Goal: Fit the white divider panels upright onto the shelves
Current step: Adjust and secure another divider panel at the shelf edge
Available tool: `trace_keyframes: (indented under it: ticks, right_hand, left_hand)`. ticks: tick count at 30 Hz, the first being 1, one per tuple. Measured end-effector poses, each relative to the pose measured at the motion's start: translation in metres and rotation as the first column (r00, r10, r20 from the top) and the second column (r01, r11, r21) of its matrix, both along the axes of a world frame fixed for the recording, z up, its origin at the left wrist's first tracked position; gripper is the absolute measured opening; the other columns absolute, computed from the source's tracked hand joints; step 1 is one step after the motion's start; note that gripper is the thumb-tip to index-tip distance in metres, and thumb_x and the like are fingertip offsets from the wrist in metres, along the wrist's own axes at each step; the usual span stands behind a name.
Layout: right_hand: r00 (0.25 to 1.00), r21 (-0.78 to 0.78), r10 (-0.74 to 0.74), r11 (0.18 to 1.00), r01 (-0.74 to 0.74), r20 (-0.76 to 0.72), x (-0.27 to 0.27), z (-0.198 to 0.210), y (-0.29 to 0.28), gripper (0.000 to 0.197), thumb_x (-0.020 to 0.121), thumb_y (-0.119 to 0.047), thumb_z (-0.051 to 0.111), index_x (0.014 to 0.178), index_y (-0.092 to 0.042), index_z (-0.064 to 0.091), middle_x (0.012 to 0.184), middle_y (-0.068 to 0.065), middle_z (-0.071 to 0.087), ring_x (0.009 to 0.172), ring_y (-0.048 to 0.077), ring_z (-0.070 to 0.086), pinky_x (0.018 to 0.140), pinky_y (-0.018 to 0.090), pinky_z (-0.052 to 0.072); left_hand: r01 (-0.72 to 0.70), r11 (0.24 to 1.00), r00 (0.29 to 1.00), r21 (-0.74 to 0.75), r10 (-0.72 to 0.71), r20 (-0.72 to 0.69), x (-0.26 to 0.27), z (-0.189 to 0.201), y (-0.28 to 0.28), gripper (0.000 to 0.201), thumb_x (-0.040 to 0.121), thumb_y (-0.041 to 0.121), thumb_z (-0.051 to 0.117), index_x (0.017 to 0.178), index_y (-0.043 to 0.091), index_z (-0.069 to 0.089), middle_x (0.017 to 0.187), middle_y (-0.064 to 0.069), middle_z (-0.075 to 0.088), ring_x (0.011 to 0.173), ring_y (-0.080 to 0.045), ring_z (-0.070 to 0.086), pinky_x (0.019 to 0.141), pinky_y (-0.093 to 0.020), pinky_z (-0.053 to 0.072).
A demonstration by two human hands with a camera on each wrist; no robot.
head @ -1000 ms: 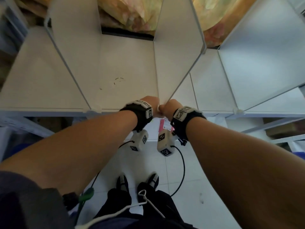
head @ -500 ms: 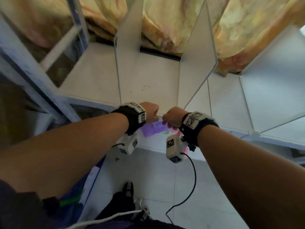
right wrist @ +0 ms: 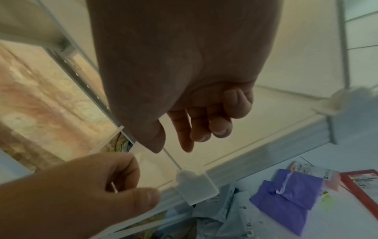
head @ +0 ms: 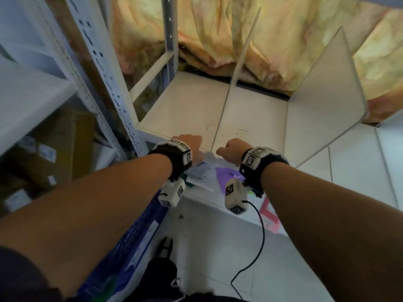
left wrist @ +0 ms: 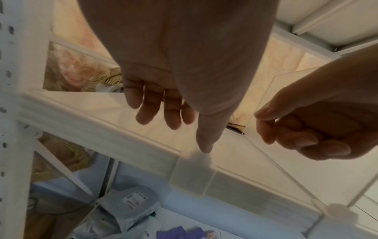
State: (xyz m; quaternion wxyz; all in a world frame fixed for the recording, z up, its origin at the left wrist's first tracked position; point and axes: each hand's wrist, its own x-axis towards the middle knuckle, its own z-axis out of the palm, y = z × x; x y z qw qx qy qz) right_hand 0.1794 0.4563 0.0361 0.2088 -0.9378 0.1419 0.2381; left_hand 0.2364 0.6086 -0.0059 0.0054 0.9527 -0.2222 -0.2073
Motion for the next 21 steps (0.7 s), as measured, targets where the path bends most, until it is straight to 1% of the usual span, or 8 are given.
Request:
trace_keyframes:
  ticks: [3,5,7,10,13,16,19,21]
  right_hand:
    - [0.999,-0.031,-0.020,0.999,0.019,-0.033,0.021,-0.018,0.017,0.037,0.092,-0.037,0.049,0.099,-0.003,0.062,0.101,0.014,0.063,0.086,0.030,0.058,0.072,0.030,0.042]
    - [0.997,-0.030,-0.073,0.997,0.072,-0.031,0.033,-0.031,0.026,0.037,0.093,-0.035,0.047,0.106,-0.004,0.063,0.108,0.014,0.065,0.085,0.028,0.055,0.074,0.030,0.042]
    - [0.992,-0.024,-0.121,0.992,0.121,-0.023,0.038,-0.039,0.030,0.034,0.094,-0.033,0.044,0.101,-0.005,0.062,0.106,0.014,0.066,0.081,0.027,0.053,0.073,0.030,0.042]
    - [0.983,-0.015,-0.179,0.984,0.179,-0.044,0.048,-0.051,0.030,0.034,0.094,-0.032,0.042,0.100,-0.006,0.062,0.107,0.013,0.067,0.083,0.027,0.056,0.075,0.032,0.045]
    - [0.975,-0.027,-0.204,0.979,0.202,-0.089,0.054,-0.054,0.030,0.031,0.094,-0.030,0.043,0.100,-0.006,0.061,0.107,0.014,0.065,0.087,0.029,0.057,0.074,0.033,0.044]
    - [0.971,-0.050,-0.190,0.982,0.184,-0.142,0.058,-0.050,0.028,0.028,0.095,-0.031,0.044,0.100,-0.008,0.060,0.104,0.013,0.062,0.089,0.027,0.056,0.075,0.033,0.043]
    - [0.968,-0.041,-0.212,0.977,0.208,-0.133,0.058,-0.052,0.025,0.038,0.093,-0.032,0.047,0.117,-0.006,0.061,0.118,0.016,0.062,0.109,0.033,0.059,0.083,0.036,0.045]
    - [0.967,-0.044,-0.221,0.975,0.217,-0.123,0.058,-0.054,0.025,0.039,0.093,-0.031,0.048,0.119,-0.005,0.061,0.122,0.017,0.062,0.113,0.034,0.058,0.084,0.035,0.045]
  left_hand:
    - [0.066,0.996,0.998,0.054,-0.066,0.008,0.032,-0.037,-0.004,0.047,0.075,0.051,0.061,0.112,0.033,0.038,0.114,-0.002,0.058,0.085,-0.028,0.058,0.069,-0.035,0.045]
    - [0.133,0.988,0.991,0.073,-0.132,-0.010,0.043,-0.047,-0.014,0.043,0.075,0.051,0.060,0.107,0.031,0.038,0.111,0.000,0.053,0.089,-0.028,0.053,0.078,-0.040,0.045]
    - [0.213,0.975,0.977,0.066,-0.214,0.006,0.043,-0.047,-0.023,0.042,0.079,0.054,0.056,0.109,0.025,0.046,0.106,-0.003,0.051,0.095,-0.028,0.052,0.084,-0.041,0.039]
    - [0.296,0.954,0.955,0.051,-0.297,0.019,0.058,-0.053,-0.033,0.040,0.079,0.057,0.054,0.100,0.023,0.052,0.099,-0.003,0.059,0.085,-0.026,0.057,0.076,-0.038,0.041]
    - [0.376,0.926,0.927,0.027,-0.376,-0.007,0.067,-0.057,-0.034,0.037,0.078,0.059,0.055,0.089,0.024,0.049,0.089,0.000,0.061,0.071,-0.024,0.052,0.071,-0.034,0.041]
    - [0.386,0.922,0.922,0.007,-0.387,0.017,0.069,-0.060,-0.032,0.045,0.074,0.063,0.055,0.094,0.023,0.053,0.092,-0.001,0.061,0.074,-0.025,0.055,0.070,-0.034,0.042]
    - [0.394,0.919,0.919,-0.018,-0.394,0.032,0.068,-0.064,-0.031,0.047,0.074,0.063,0.055,0.098,0.023,0.056,0.095,-0.001,0.063,0.078,-0.026,0.058,0.070,-0.033,0.042]
    - [0.411,0.912,0.911,-0.021,-0.409,0.058,0.069,-0.065,-0.029,0.048,0.075,0.062,0.057,0.102,0.022,0.057,0.099,-0.002,0.064,0.082,-0.027,0.060,0.071,-0.033,0.041]
